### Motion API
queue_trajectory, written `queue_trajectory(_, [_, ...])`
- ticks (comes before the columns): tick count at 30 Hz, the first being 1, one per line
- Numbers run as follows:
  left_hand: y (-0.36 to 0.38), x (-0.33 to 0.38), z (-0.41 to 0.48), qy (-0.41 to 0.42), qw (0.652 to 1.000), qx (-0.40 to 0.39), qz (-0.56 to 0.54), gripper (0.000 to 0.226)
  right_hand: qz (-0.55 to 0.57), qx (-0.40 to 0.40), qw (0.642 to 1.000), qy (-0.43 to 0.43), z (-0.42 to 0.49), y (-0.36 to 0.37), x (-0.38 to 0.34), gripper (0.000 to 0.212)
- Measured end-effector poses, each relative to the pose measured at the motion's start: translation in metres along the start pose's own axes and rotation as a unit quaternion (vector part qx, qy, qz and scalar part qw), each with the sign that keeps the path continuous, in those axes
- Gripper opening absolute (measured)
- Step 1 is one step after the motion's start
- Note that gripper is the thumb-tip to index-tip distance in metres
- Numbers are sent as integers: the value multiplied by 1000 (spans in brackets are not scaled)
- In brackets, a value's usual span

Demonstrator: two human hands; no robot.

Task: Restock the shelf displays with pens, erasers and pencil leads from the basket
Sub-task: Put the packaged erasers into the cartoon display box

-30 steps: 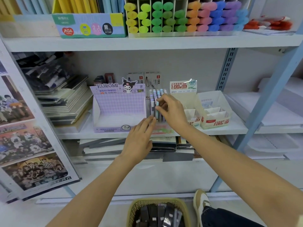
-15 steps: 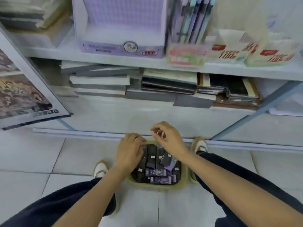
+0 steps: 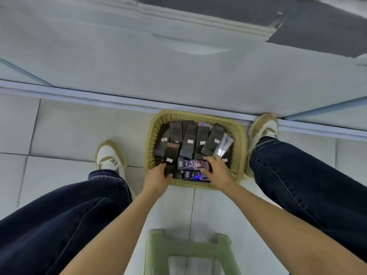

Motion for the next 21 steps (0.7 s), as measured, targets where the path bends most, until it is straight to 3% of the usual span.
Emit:
queue_trajectory(4, [7, 0, 9, -29, 999, 33, -32, 44, 28, 42, 999, 4, 5, 7, 8, 38])
queue_trajectory(9, [6, 1, 10, -24, 997, 42, -64, 26, 68, 23, 997, -15, 4, 10, 12, 56])
queue_trajectory(13, [-7, -4, 6, -19, 992, 32, -118, 22, 28, 27, 999, -24, -2, 7, 14, 37])
queue_trajectory(16, [-20, -8, -2, -8, 985, 30, -170, 20, 157, 72, 985, 1, -11, -8, 14, 23])
queue_trajectory(18, [-30, -7, -10, 15, 979, 37, -198, 15, 264, 84, 961, 6, -18, -20, 9, 23])
queue_trajectory(21, [-39, -1, -25, 54, 967, 35, -248, 10, 323, 63, 944, 2, -27, -33, 1, 27])
Point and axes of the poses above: each hand's wrist, its own z-axis towards the middle knuckle, its own y-axis out of the palm, x = y × z, the point moved 4 cm from there along z, towards the middle knuckle, and after that the axes turned 14 degrees about -y, right-handed, at the moved point
